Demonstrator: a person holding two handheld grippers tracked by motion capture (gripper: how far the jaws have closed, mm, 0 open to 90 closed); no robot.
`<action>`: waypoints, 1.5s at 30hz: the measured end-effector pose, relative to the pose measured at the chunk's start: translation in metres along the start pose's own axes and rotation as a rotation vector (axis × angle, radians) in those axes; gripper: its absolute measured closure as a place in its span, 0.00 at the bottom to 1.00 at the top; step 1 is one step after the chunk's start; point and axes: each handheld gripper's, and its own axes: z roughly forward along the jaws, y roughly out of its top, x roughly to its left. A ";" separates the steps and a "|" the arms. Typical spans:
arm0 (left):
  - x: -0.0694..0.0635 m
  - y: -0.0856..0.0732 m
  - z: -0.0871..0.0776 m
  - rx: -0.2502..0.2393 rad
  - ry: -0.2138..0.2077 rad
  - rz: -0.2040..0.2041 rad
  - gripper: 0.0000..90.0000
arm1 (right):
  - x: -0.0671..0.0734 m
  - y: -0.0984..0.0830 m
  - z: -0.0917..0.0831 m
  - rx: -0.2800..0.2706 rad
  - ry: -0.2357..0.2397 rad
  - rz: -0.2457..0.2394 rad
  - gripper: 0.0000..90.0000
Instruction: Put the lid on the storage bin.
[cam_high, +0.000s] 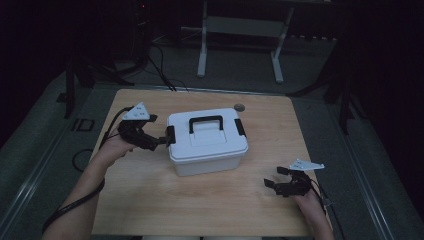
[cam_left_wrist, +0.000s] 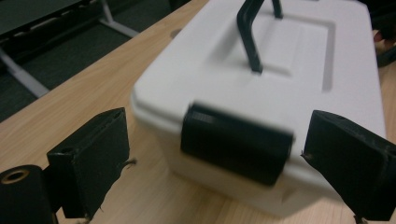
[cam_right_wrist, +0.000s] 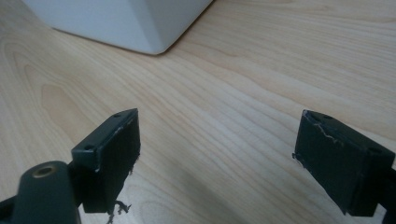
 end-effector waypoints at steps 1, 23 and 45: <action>0.000 -0.004 -0.003 0.002 0.001 -0.004 0.07 | 0.000 0.000 0.000 0.000 0.000 0.000 0.16; -0.014 -0.097 -0.022 -0.020 0.010 -0.091 0.02 | 0.001 -0.002 -0.001 -0.022 -0.021 -0.002 0.15; -0.035 -0.166 -0.030 -0.041 0.130 -0.161 0.02 | 0.000 -0.005 -0.003 -0.055 -0.086 0.023 0.15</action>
